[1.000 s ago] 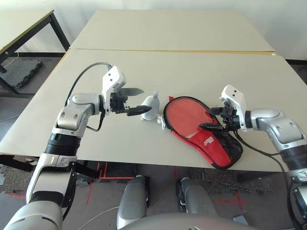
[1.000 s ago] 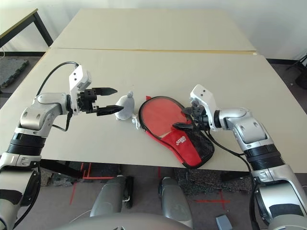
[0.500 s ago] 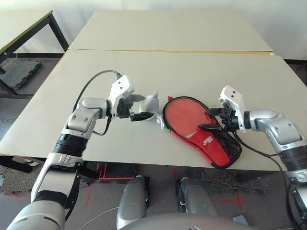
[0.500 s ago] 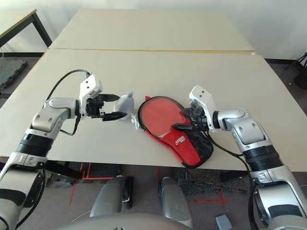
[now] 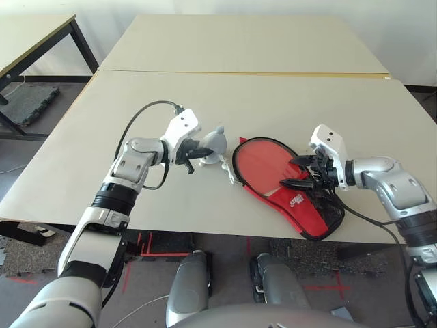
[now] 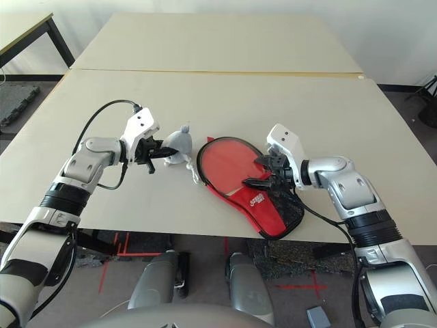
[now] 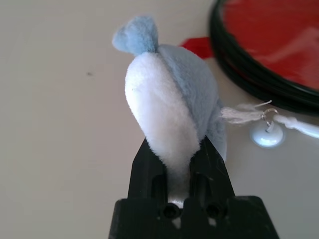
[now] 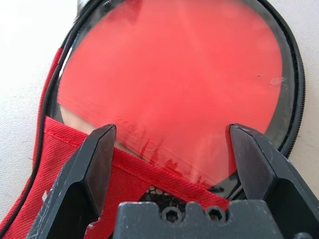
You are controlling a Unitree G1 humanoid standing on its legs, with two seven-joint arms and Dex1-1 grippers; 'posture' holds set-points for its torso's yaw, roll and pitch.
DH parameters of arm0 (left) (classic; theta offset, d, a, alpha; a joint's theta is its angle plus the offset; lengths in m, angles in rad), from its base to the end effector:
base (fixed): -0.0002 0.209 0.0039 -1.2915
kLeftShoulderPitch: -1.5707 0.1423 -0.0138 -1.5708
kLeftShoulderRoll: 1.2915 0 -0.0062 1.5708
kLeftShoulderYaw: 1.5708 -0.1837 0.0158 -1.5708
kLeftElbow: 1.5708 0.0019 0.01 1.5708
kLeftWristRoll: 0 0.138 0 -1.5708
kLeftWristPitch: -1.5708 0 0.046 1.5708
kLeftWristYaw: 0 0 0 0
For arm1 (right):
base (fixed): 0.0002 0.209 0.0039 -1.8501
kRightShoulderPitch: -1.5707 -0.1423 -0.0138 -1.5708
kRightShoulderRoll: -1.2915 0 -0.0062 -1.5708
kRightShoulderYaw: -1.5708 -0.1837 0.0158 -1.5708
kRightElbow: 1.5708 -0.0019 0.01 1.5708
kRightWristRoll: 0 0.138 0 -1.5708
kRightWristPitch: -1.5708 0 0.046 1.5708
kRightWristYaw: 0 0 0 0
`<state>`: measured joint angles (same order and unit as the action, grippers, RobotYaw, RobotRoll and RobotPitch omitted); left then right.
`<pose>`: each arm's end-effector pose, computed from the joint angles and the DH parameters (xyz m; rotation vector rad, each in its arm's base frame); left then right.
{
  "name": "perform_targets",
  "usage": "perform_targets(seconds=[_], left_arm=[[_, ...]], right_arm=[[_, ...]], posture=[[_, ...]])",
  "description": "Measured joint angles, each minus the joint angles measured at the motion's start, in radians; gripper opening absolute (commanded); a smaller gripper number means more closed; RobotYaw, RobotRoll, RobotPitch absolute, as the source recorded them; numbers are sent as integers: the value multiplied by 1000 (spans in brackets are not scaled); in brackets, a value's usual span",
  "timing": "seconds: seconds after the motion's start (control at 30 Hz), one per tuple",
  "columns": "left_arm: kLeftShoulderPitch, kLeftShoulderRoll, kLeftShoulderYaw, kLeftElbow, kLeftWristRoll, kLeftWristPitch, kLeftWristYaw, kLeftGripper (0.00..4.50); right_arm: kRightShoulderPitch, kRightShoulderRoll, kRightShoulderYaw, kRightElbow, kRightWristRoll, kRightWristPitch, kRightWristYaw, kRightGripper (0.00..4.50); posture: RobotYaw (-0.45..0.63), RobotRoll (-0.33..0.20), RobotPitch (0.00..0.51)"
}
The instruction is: Store the ping-pong paddle in its case and zip it.
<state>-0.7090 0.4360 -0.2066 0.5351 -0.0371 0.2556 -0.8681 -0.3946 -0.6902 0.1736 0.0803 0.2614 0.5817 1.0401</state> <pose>0.3259 0.1931 0.1274 0.4206 0.3165 -0.8869 0.2668 -0.2398 0.1223 -0.2663 0.5449 1.0134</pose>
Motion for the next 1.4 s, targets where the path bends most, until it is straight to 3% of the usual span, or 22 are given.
perform_targets(seconds=[0.2,0.47,0.93,1.2,1.4], left_arm=[[-86,-15,11,134,72,-97,162,236],[-181,-53,6,290,141,-195,231,235],[-408,-233,-39,642,262,-376,364,235],[-502,-320,-63,748,346,-431,487,235],[-527,-366,-98,768,379,-473,418,235]], right_arm=[[11,8,-1,-4,0,-9,-6,4500],[13,23,0,-2,-8,-11,-15,4500],[57,42,-30,-45,-7,-3,-48,4500],[98,40,-58,-100,-5,30,-73,4500],[102,41,-60,-116,-5,45,-78,4500]], posture=[[54,0,96],[47,0,96],[-29,0,100],[-54,0,103],[-55,0,108]])
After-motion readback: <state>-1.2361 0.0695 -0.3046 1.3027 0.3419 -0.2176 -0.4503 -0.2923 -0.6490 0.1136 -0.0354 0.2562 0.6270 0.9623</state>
